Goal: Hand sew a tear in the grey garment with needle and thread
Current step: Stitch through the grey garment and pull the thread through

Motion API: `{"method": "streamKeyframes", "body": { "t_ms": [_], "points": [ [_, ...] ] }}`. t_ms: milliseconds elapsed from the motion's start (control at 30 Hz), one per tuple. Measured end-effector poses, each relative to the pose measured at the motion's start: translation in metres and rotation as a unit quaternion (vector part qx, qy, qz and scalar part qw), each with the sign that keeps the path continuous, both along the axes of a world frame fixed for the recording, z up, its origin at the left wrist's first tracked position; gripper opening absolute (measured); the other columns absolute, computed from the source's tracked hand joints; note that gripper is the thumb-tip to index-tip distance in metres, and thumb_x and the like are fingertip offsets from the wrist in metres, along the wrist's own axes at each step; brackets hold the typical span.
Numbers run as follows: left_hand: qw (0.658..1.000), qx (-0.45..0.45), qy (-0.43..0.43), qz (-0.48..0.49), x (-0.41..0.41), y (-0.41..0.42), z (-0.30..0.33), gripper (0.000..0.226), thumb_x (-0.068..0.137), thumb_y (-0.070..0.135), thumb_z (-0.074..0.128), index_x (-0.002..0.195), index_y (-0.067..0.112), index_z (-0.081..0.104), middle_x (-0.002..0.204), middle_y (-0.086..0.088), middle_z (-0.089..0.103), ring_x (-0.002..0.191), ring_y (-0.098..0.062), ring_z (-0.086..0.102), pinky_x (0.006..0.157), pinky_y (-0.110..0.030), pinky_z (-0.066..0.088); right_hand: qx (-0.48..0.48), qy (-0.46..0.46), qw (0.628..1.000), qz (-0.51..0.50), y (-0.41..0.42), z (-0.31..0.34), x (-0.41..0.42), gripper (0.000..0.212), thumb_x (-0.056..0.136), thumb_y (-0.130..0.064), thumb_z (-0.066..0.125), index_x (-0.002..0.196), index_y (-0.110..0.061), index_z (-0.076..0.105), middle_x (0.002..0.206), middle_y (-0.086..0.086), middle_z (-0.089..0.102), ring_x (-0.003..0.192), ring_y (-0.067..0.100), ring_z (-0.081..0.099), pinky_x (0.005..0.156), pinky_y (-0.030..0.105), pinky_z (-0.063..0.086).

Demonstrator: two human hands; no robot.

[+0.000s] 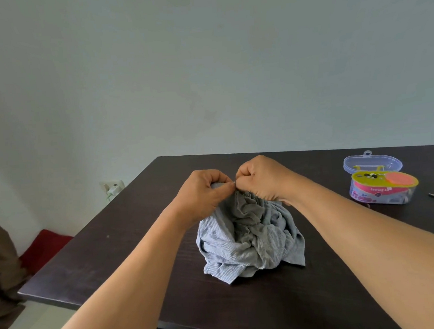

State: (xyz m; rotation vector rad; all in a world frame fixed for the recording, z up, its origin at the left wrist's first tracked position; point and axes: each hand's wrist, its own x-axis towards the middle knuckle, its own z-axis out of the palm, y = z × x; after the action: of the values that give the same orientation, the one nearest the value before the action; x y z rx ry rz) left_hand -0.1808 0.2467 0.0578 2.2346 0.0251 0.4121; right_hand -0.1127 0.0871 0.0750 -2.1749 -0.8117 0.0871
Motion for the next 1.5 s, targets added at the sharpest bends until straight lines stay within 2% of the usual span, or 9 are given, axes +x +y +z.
{"method": "streamKeyframes", "body": {
  "t_ms": [133,267,467,600,867,1033,1367,1433,1500],
  "points": [
    [0.996,0.075,0.056,0.007,-0.003,0.005,-0.016,0.011,0.087,0.027,0.073,0.077,0.024,0.073,0.068,0.009,0.071,0.057,0.001,0.06,0.054,-0.018,0.049,0.106,0.046,0.993,-0.015,0.0,0.013,-0.001,0.013,0.083,-0.009,0.062,0.075,-0.002,0.069,0.045,-0.008,0.042,0.041,0.005,0.034,0.048,0.019,0.035],
    [0.999,-0.017,0.036,0.037,-0.006,0.013,-0.024,0.013,0.088,0.025,0.074,0.076,0.024,0.074,0.068,0.01,0.073,0.062,0.002,0.065,0.059,-0.017,0.051,0.119,0.039,0.991,-0.036,-0.005,0.025,0.006,0.014,0.084,-0.014,0.064,0.08,-0.002,0.071,0.037,-0.013,0.033,0.04,0.005,0.03,0.048,0.02,0.032],
    [0.995,-0.086,0.027,0.039,-0.008,0.02,-0.018,0.011,0.088,0.022,0.075,0.078,0.017,0.076,0.075,-0.001,0.075,0.07,-0.012,0.066,0.071,-0.038,0.059,0.18,0.053,0.977,-0.099,-0.014,0.024,0.021,0.016,0.087,-0.015,0.063,0.082,-0.003,0.071,0.042,-0.009,0.034,0.042,0.007,0.031,0.052,0.022,0.034],
    [0.996,-0.074,0.032,0.041,-0.008,0.021,-0.018,0.012,0.088,0.022,0.074,0.076,0.02,0.075,0.066,0.01,0.07,0.065,-0.007,0.062,0.069,-0.033,0.055,0.269,0.118,0.945,-0.141,-0.019,0.027,0.03,0.013,0.087,-0.014,0.06,0.077,-0.012,0.069,0.05,-0.002,0.031,0.037,0.01,0.024,0.042,0.02,0.027],
    [0.995,-0.086,0.034,0.038,-0.01,0.022,-0.018,0.01,0.088,0.021,0.074,0.078,0.018,0.076,0.077,-0.002,0.076,0.072,-0.014,0.066,0.077,-0.046,0.059,0.364,0.154,0.893,-0.216,-0.03,0.032,0.042,0.014,0.085,-0.012,0.058,0.074,-0.017,0.066,0.056,0.001,0.029,0.044,0.015,0.021,0.043,0.02,0.022],
    [0.995,-0.087,0.039,0.036,-0.01,0.024,-0.019,0.01,0.088,0.022,0.074,0.079,0.016,0.077,0.084,-0.011,0.076,0.074,-0.02,0.066,0.08,-0.054,0.058,0.381,0.15,0.879,-0.247,-0.036,0.032,0.046,0.015,0.086,-0.011,0.057,0.075,-0.017,0.066,0.058,0.002,0.03,0.046,0.016,0.022,0.042,0.019,0.021],
    [0.995,-0.083,0.043,0.036,-0.011,0.024,-0.018,0.011,0.087,0.024,0.075,0.077,0.019,0.077,0.082,-0.008,0.076,0.074,-0.019,0.067,0.08,-0.053,0.06,0.39,0.125,0.871,-0.271,-0.039,0.028,0.044,0.016,0.087,-0.01,0.055,0.075,-0.012,0.065,0.056,0.0,0.032,0.047,0.016,0.024,0.044,0.021,0.021],
    [0.995,-0.086,0.046,0.035,-0.012,0.023,-0.017,0.011,0.087,0.024,0.074,0.077,0.02,0.077,0.082,-0.007,0.077,0.075,-0.02,0.068,0.08,-0.052,0.06,0.362,0.101,0.88,-0.291,-0.041,0.024,0.046,0.017,0.087,-0.01,0.055,0.087,0.001,0.068,0.057,0.004,0.038,0.051,0.018,0.029,0.048,0.024,0.025],
    [0.994,-0.093,0.049,0.032,-0.013,0.023,-0.016,0.011,0.086,0.025,0.074,0.077,0.02,0.077,0.083,-0.01,0.076,0.074,-0.021,0.067,0.08,-0.054,0.059,0.254,0.051,0.92,-0.295,-0.045,0.017,0.05,0.026,0.087,-0.012,0.052,0.1,0.008,0.063,0.068,0.018,0.049,0.061,0.022,0.039,0.053,0.027,0.032]
  ]
}}
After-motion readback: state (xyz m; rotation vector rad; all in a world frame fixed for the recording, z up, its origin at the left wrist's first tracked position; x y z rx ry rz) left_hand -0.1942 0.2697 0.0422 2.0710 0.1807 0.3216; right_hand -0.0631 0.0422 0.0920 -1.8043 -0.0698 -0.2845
